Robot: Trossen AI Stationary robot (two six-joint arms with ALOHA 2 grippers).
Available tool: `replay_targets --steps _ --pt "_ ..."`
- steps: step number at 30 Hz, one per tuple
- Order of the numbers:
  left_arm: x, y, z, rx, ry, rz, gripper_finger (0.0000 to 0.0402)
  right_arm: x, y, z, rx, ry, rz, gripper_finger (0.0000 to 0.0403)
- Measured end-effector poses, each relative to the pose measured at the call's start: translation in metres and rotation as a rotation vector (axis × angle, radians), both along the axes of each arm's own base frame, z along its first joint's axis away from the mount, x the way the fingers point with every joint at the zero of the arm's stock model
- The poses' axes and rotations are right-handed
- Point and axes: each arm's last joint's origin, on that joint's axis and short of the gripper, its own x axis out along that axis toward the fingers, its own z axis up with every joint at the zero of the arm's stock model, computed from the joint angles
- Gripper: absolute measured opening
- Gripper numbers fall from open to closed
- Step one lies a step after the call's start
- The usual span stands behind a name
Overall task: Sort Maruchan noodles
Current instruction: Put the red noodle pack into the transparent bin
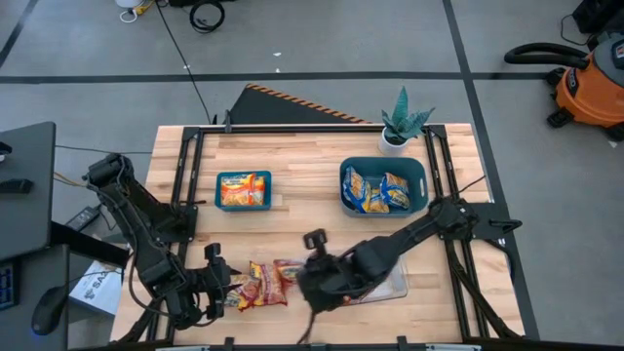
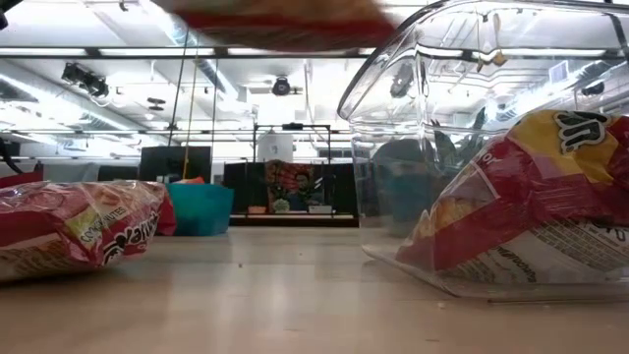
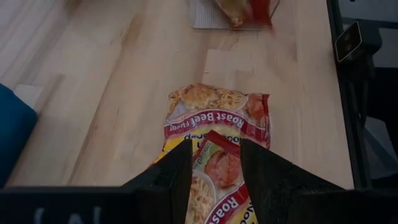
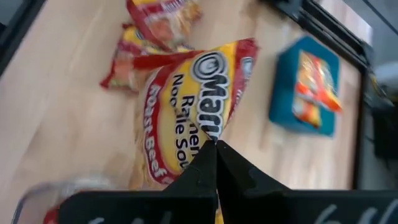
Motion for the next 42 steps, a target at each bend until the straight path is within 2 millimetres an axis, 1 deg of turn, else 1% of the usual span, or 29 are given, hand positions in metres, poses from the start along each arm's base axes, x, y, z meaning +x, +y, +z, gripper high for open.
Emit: replay_targets --steps 4,7,11,14,18,21,24,28,31,33,35,39,42 --pt "0.0 0.0 0.0 -0.001 0.0 0.001 0.0141 -0.031 0.005 0.017 -0.016 0.006 -0.06 0.0002" --pt "0.0 0.0 0.0 -0.005 0.0 0.004 0.0141 -0.052 0.009 0.019 -0.012 0.045 -0.1 0.0002" --pt "0.0 0.0 0.0 -0.008 0.001 0.004 0.0141 -0.074 0.015 0.012 -0.007 0.082 -0.152 0.0003" --pt "0.0 0.0 0.0 -0.008 0.001 0.004 0.0141 -0.087 0.017 0.002 -0.006 0.11 -0.181 0.0004" --pt "0.0 0.0 0.0 -0.009 0.002 0.004 0.0141 -0.101 0.014 -0.009 0.01 0.125 -0.227 0.0005" --pt "0.0 0.0 0.0 -0.008 0.002 0.004 0.0141 -0.108 0.009 -0.018 0.031 0.126 -0.247 0.0005" --pt "0.0 0.0 0.0 -0.008 0.001 0.006 0.0141 -0.108 0.004 -0.034 0.107 0.121 -0.242 0.0006" --pt "0.001 0.001 0.001 0.024 -0.033 0.016 0.0141 -0.098 0.001 -0.059 0.273 0.127 -0.152 0.0006" --pt "0.002 0.002 0.002 0.084 -0.094 0.034 0.0141 -0.09 -0.006 -0.068 0.38 0.126 -0.103 0.0008" --pt "0.003 0.003 0.003 0.124 -0.13 0.044 0.0141 -0.088 -0.012 -0.073 0.413 0.153 -0.105 0.0015" --pt "0.003 0.004 0.004 0.165 -0.153 0.042 0.0141 -0.086 -0.02 -0.08 0.401 0.182 -0.115 0.0026" --pt "0.003 0.004 0.004 0.217 -0.161 0.019 0.0141 -0.08 -0.034 -0.083 0.412 0.217 -0.092 0.0057" --pt "0.003 0.003 0.004 0.197 -0.139 0.002 0.0141 -0.073 -0.043 -0.076 0.471 0.261 -0.065 0.0083"
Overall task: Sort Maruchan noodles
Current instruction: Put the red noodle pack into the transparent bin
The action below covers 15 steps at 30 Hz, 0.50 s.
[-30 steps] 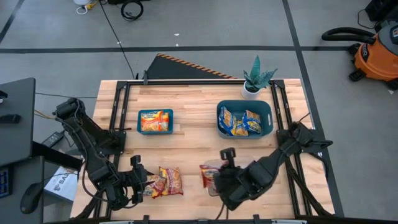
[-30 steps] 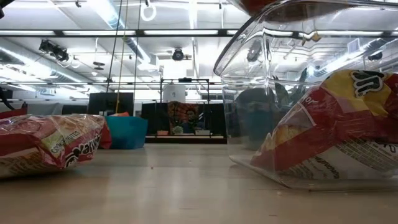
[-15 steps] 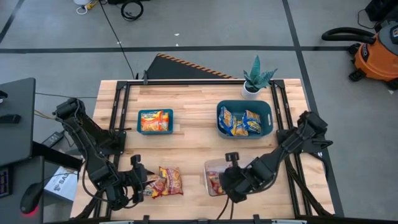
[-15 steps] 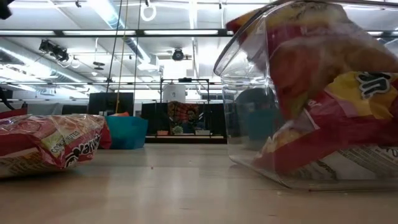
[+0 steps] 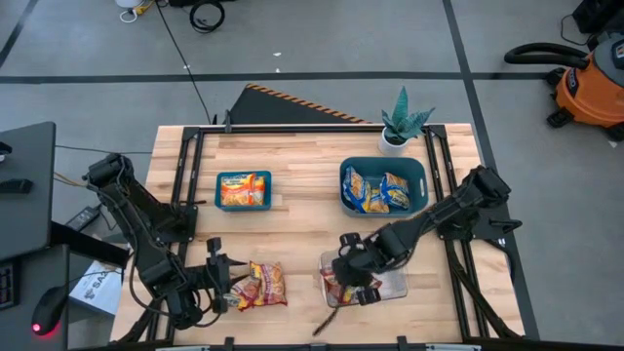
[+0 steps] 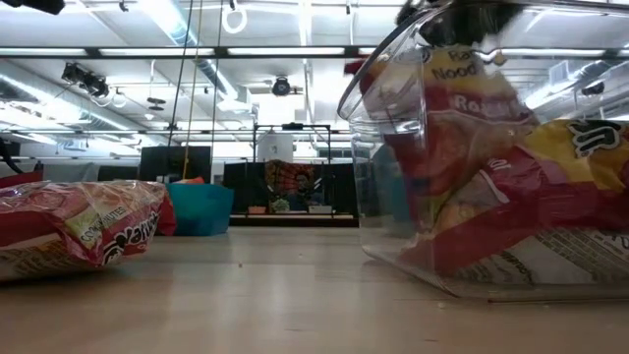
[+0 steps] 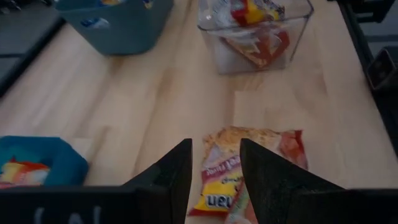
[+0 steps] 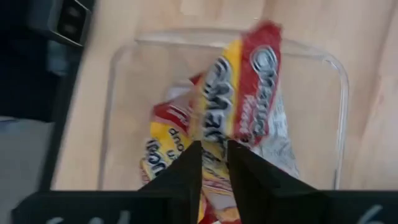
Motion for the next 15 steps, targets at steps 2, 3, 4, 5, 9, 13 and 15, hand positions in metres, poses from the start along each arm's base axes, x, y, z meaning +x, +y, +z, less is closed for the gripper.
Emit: replay_targets --steps 2,3,4,5,9,13,15 --pt "0.0 -0.001 0.0 -0.029 0.012 -0.009 0.0141 0.005 -0.006 0.009 0.052 0.007 0.032 0.0101" --pt "0.001 -0.002 0.0 -0.043 0.01 -0.008 0.0141 0.007 -0.008 0.014 0.069 0.009 0.052 0.0109" --pt "0.002 -0.002 0.001 -0.057 0.006 -0.004 0.0141 0.008 -0.011 0.019 0.074 0.012 0.074 0.0117" --pt "0.005 -0.002 0.001 -0.076 0.001 0.001 0.0141 0.009 -0.014 0.024 0.074 0.01 0.093 0.0124" --pt "0.015 0.0 0.003 -0.145 -0.006 0.022 0.0141 0.014 -0.024 0.039 0.044 -0.016 0.123 0.0151" --pt "0.024 0.003 0.003 -0.23 0.023 0.039 0.0141 0.01 -0.031 0.04 -0.007 0.037 0.103 0.0174" --pt "0.026 0.005 0.003 -0.279 0.046 0.056 0.0141 0.005 -0.033 0.038 -0.021 0.088 0.096 0.0186"
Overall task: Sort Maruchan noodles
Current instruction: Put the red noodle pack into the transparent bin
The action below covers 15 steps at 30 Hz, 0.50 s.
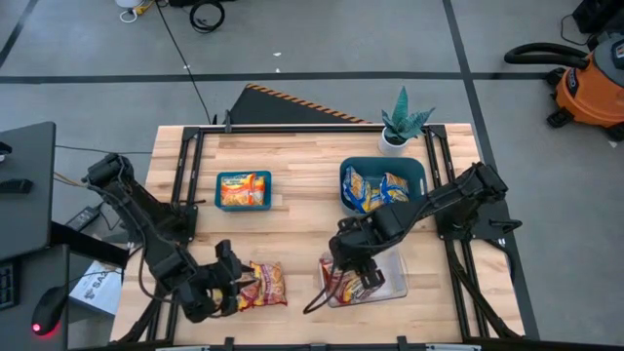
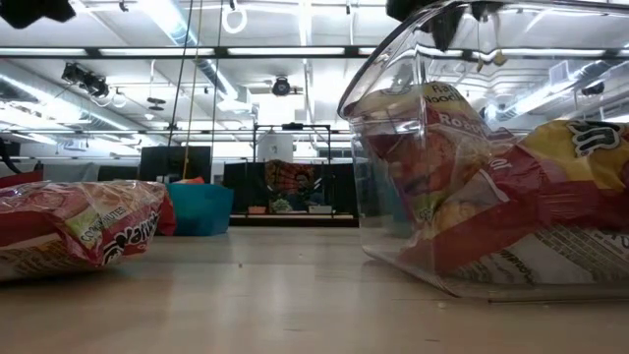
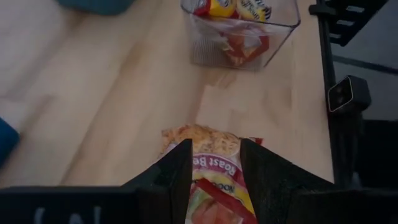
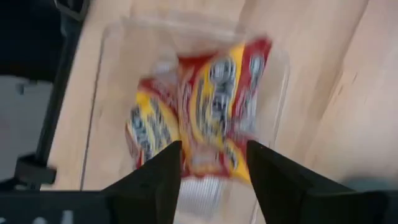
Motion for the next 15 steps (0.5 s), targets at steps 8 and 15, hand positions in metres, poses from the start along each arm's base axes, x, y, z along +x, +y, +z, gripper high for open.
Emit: replay_targets --steps 8,15 --pt "0.01 0.009 0.0 -0.037 -0.009 0.083 0.0141 0.002 0.004 0.001 -0.061 -0.062 -0.024 0.0217" --pt "0.006 -0.004 -0.009 0.048 -0.023 0.035 0.0141 0.029 0.012 0.017 -0.017 -0.406 -0.021 0.0219"
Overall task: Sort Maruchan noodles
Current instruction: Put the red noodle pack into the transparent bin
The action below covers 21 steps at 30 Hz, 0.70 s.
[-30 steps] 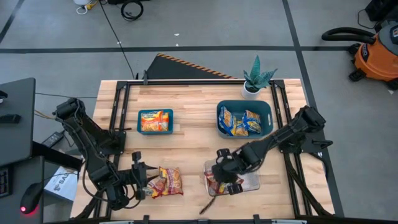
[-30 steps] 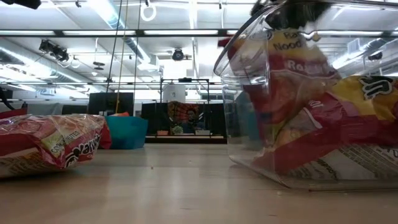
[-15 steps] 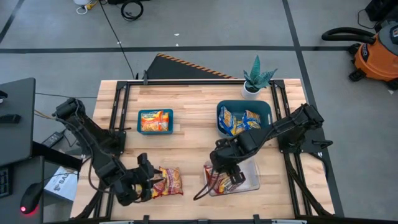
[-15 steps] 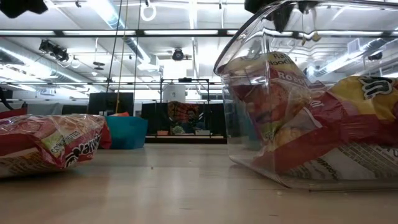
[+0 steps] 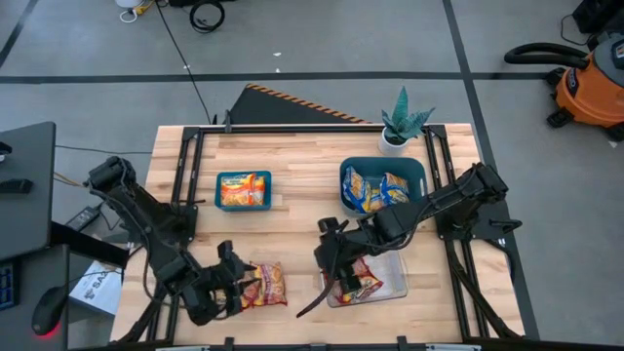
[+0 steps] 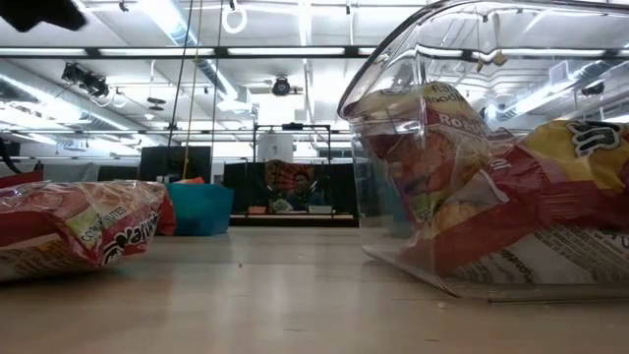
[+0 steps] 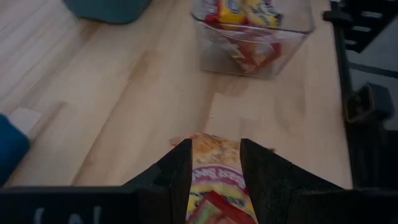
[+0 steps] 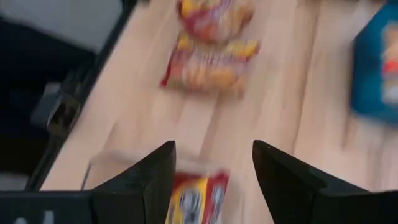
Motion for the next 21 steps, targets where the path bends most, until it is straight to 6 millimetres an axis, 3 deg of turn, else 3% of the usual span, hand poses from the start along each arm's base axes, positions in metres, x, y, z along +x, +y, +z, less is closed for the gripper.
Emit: replay_targets --steps 8,15,21 --pt "-0.005 -0.012 -0.015 0.043 0.061 -0.049 0.0141 0.016 0.007 -0.004 0.002 -0.112 -0.017 0.0219" --pt "0.002 0.0 -0.016 0.169 0.061 -0.019 0.0141 0.035 0.017 -0.018 0.045 -0.177 0.005 0.0219" --pt "0.01 0.008 -0.017 0.187 0.106 -0.026 0.0141 0.049 0.038 -0.046 0.026 -0.205 0.072 0.0219"
